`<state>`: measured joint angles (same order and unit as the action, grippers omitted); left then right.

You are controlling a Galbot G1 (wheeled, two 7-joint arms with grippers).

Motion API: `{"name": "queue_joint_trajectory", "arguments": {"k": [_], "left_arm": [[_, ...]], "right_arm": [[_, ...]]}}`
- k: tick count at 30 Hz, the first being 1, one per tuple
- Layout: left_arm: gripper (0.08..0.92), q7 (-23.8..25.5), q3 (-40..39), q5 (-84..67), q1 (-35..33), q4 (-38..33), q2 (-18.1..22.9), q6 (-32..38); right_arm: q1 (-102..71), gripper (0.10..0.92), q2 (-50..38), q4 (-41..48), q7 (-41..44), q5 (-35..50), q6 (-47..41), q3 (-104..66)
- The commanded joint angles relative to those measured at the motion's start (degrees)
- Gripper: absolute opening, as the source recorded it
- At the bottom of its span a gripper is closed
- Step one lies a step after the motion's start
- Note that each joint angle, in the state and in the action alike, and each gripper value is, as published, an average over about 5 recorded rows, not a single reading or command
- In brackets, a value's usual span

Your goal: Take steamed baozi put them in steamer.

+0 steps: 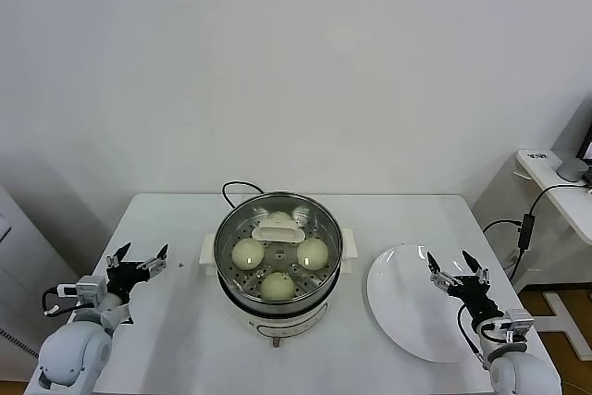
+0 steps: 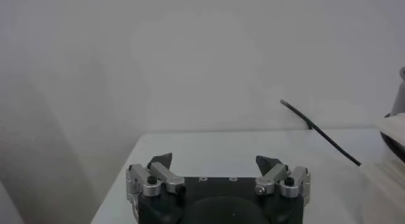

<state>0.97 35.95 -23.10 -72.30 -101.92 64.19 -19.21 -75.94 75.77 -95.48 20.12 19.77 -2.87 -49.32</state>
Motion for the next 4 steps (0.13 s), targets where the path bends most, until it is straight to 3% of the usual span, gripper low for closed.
{"name": "queue_joint_trajectory", "arguments": {"k": [1, 4], "left_arm": [[0.823, 0.0, 0.0, 0.0, 0.1, 0.5, 0.1, -0.2], [0.823, 0.0, 0.1, 0.0, 0.1, 0.8, 0.0, -0.1]], "right_arm": [[-0.2, 0.823, 0.2, -0.1, 0.1, -0.3, -0.1, -0.5], [-0.4, 0.823, 0.3, -0.2, 0.1, -0.3, -0.1, -0.5]]}}
